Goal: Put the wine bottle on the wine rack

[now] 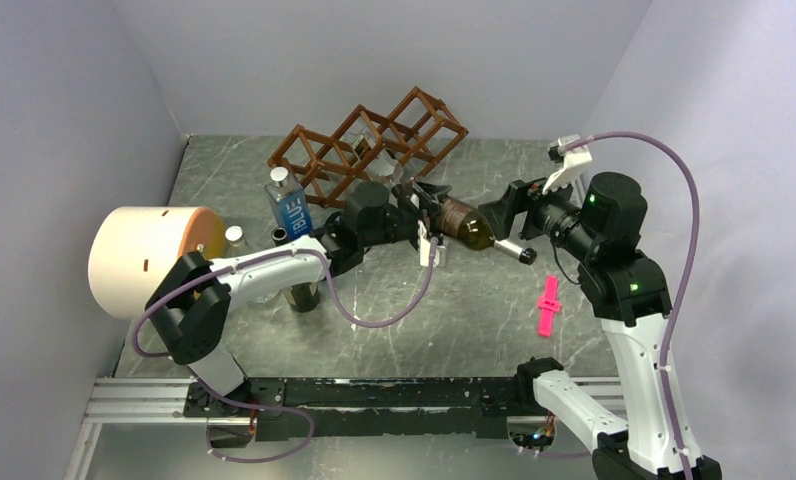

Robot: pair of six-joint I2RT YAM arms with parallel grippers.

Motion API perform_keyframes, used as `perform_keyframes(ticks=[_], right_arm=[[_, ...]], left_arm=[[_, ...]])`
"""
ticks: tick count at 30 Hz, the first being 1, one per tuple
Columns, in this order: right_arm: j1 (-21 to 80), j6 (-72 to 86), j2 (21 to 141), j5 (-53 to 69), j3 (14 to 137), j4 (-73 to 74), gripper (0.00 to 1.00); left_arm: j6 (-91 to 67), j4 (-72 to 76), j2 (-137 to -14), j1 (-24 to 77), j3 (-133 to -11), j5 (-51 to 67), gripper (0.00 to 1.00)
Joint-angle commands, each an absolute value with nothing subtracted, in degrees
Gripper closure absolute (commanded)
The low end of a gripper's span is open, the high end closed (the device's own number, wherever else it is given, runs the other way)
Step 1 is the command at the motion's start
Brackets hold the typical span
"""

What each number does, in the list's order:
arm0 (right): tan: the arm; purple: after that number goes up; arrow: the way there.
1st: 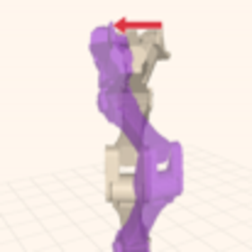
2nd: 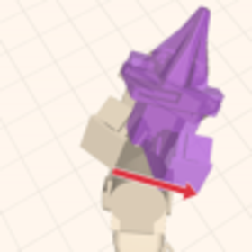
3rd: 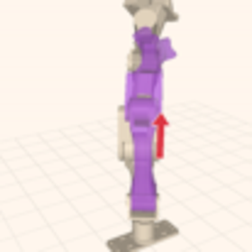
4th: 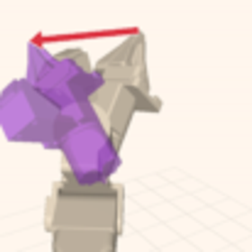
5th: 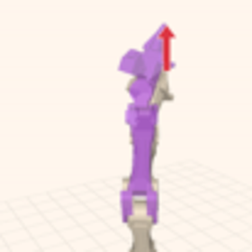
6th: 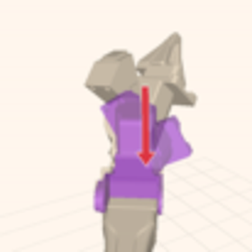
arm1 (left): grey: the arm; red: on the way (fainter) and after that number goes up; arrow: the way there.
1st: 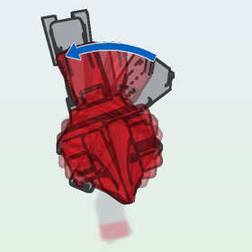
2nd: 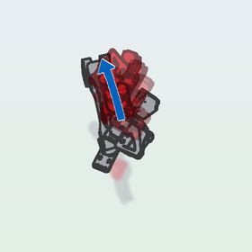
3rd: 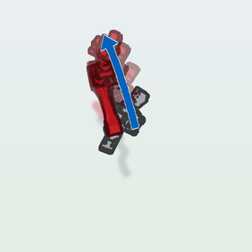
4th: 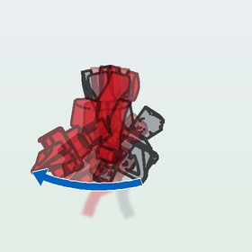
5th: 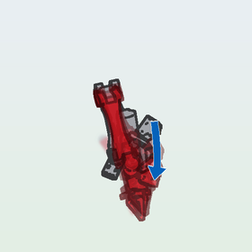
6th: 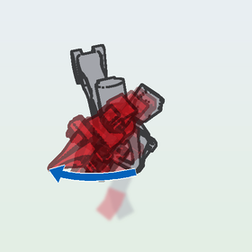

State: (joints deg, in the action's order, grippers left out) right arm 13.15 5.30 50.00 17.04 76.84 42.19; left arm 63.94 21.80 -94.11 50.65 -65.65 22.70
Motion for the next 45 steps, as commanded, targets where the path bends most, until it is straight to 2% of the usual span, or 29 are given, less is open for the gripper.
perform_keyframes(ticks=[1, 13, 18, 26, 33, 38, 42, 45], right_arm=[[13.71, 2.83, 49.19, 15.87, 77.56, 48.87, 0.16], [17.30, -0.58, 50.49, 19.14, 74.32, 52.21, 0.21], [18.71, -0.83, 52.85, 18.67, 74.34, 52.17, 0.23], [22.53, -1.19, 58.32, 15.90, 74.99, 54.70, 0.39], [23.03, -0.71, 60.07, 17.46, 74.43, 53.80, 0.41], [23.37, -0.11, 60.61, 18.61, 73.88, 54.29, 0.47], [23.46, 0.34, 60.23, 18.48, 73.27, 53.98, 0.57], [23.48, 0.52, 60.44, 18.26, 73.25, 53.81, 0.76]], left_arm=[[74.84, 25.74, -93.98, 47.89, -71.10, 24.98, 0.93], [85.94, 21.82, -92.38, 44.74, -72.45, 29.13, 0.93], [84.80, 22.95, -89.99, 44.76, -71.03, 31.56, 0.93], [85.45, 26.89, -87.91, 44.87, -66.79, 31.99, 0.93], [86.05, 27.99, -88.95, 45.92, -67.82, 31.67, 0.93], [85.55, 29.12, -90.01, 47.23, -68.68, 29.42, 0.93], [84.78, 29.65, -90.59, 47.64, -69.61, 27.85, 0.93], [83.08, 29.61, -90.45, 47.65, -70.18, 27.44, 0.93]])
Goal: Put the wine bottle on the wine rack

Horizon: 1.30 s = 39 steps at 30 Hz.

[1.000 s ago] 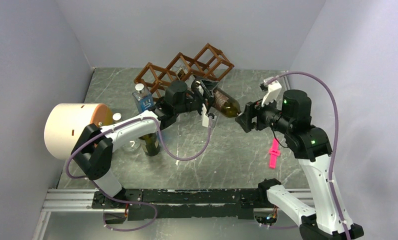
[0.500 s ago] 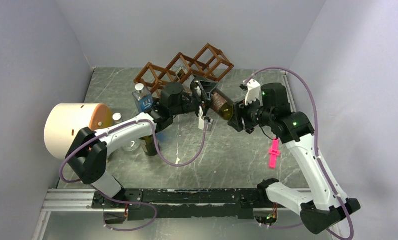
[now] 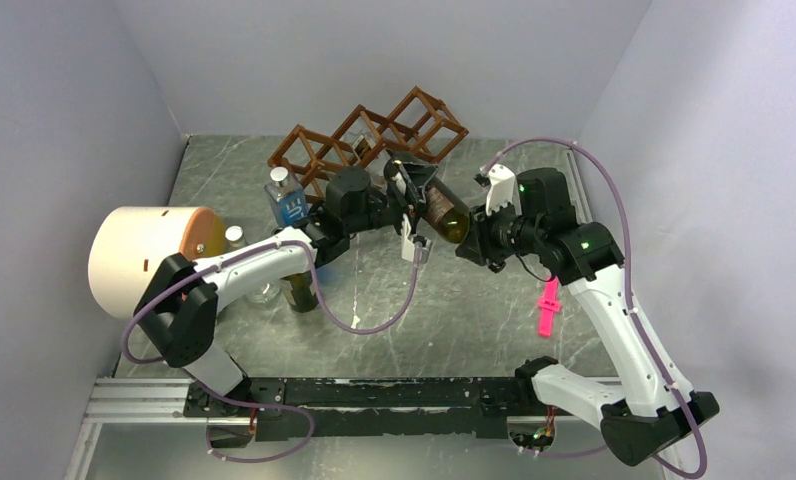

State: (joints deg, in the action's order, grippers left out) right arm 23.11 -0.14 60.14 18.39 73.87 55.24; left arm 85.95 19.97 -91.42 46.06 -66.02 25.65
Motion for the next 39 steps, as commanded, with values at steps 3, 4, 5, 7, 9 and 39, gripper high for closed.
perform_keyframes(ticks=[3, 4, 5, 7, 9, 39], right_arm=[[23.47, 0.59, 60.72, 17.30, 73.87, 53.81, 1.00], [23.47, 0.55, 60.49, 16.80, 73.99, 53.56, 1.00], [23.46, 0.60, 60.16, 16.33, 73.94, 52.98, 1.00], [23.49, 0.78, 58.90, 15.08, 73.75, 51.11, 1.00], [23.47, 0.98, 57.55, 14.03, 73.95, 49.54, 1.00], [23.38, 9.54, 54.56, -5.72, 60.53, 27.99, 1.00]], left_arm=[[81.37, 29.83, -90.03, 47.73, -70.11, 27.92, 0.93], [80.78, 29.94, -89.88, 47.75, -69.91, 28.01, 0.93], [80.23, 30.26, -89.83, 47.84, -69.67, 27.78, 0.92], [79.21, 32.43, -89.67, 47.86, -68.50, 27.23, 0.79], [78.76, 36.51, -89.65, 47.81, -66.50, 26.56, 0.50], [12.74, 40.69, -82.53, 51.19, -67.24, -6.88, 0.04]])
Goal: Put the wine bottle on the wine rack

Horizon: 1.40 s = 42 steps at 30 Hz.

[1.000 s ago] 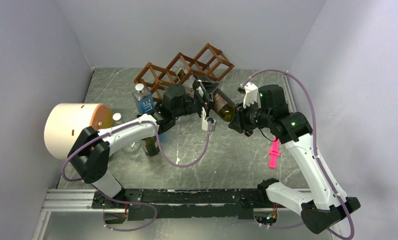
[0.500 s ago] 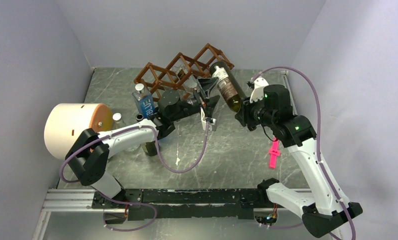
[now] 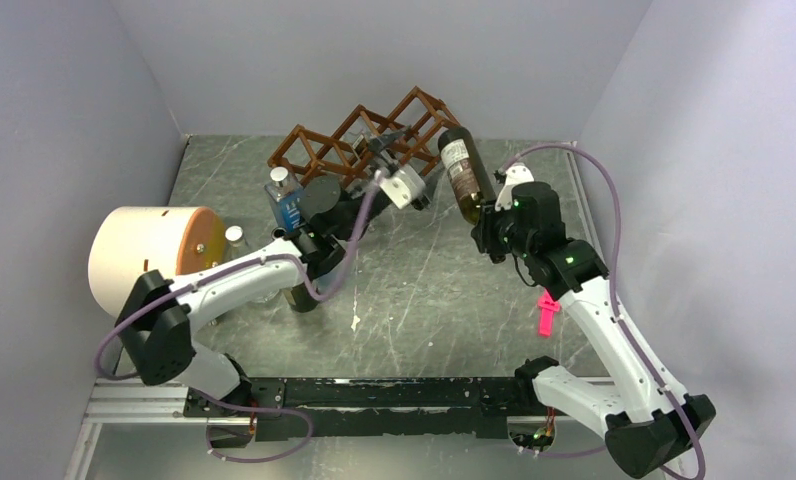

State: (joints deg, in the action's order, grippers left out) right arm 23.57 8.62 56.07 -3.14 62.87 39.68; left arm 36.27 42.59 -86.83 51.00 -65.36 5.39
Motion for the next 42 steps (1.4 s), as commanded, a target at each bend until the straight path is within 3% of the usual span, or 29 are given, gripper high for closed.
perform_keyframes(ticks=[1, 6, 16, 32, 42], right_arm=[[23.38, 9.58, 54.91, -6.02, 59.31, 27.05, 1.00], [22.84, 10.10, 58.17, -6.93, 55.18, 22.40, 1.00], [18.28, 11.46, 68.09, -3.93, 54.02, 14.33, 1.00], [13.09, 10.59, 77.43, 10.54, 56.48, 4.13, 1.00], [13.05, 9.66, 80.12, 13.32, 55.93, -0.30, 1.00]], left_arm=[[8.96, 35.97, -81.78, 51.22, -68.54, -7.46, 0.03], [0.22, 17.98, -78.97, 51.18, -74.82, -11.08, 0.00], [-6.84, 9.42, -71.71, 51.15, -73.56, -12.54, 0.00], [-5.77, 7.09, -67.56, 51.20, -72.30, -9.49, 0.01], [-5.26, 7.70, -67.84, 51.16, -72.42, -8.49, 0.00]])
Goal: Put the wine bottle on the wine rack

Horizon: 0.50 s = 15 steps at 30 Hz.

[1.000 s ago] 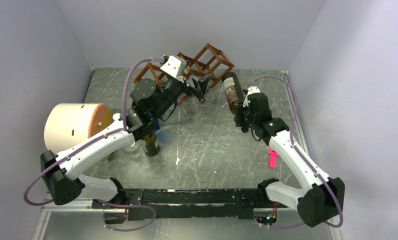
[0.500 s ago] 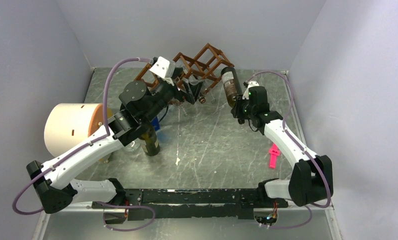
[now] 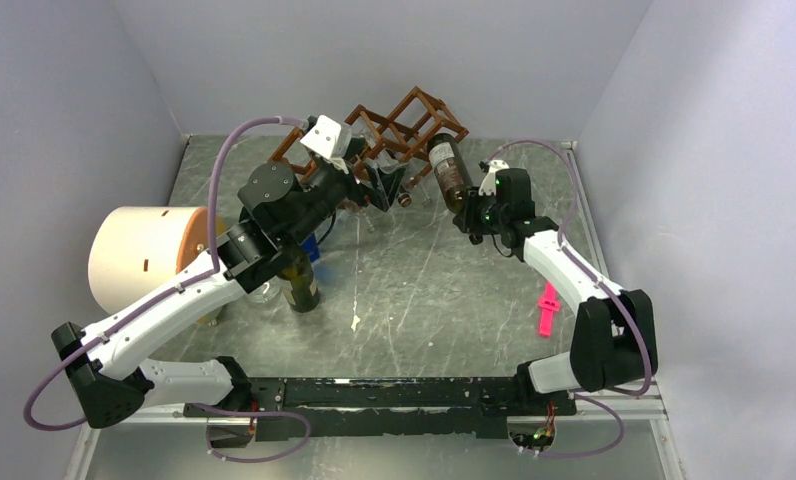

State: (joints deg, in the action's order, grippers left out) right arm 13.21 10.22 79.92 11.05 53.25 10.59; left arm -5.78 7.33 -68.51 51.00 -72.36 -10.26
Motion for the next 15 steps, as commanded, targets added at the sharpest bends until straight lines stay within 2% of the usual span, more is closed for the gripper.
perform_keyframes(ticks=[1, 15], right_arm=[[12.99, 9.43, 80.60, 13.27, 56.19, -0.53, 1.00], [12.98, -1.13, 86.86, 13.60, 61.91, -1.37, 1.00]], left_arm=[[-5.27, 7.65, -67.87, 51.15, -72.42, -8.30, 0.00], [-5.60, 7.07, -68.65, 51.17, -73.53, -6.06, 0.00]])
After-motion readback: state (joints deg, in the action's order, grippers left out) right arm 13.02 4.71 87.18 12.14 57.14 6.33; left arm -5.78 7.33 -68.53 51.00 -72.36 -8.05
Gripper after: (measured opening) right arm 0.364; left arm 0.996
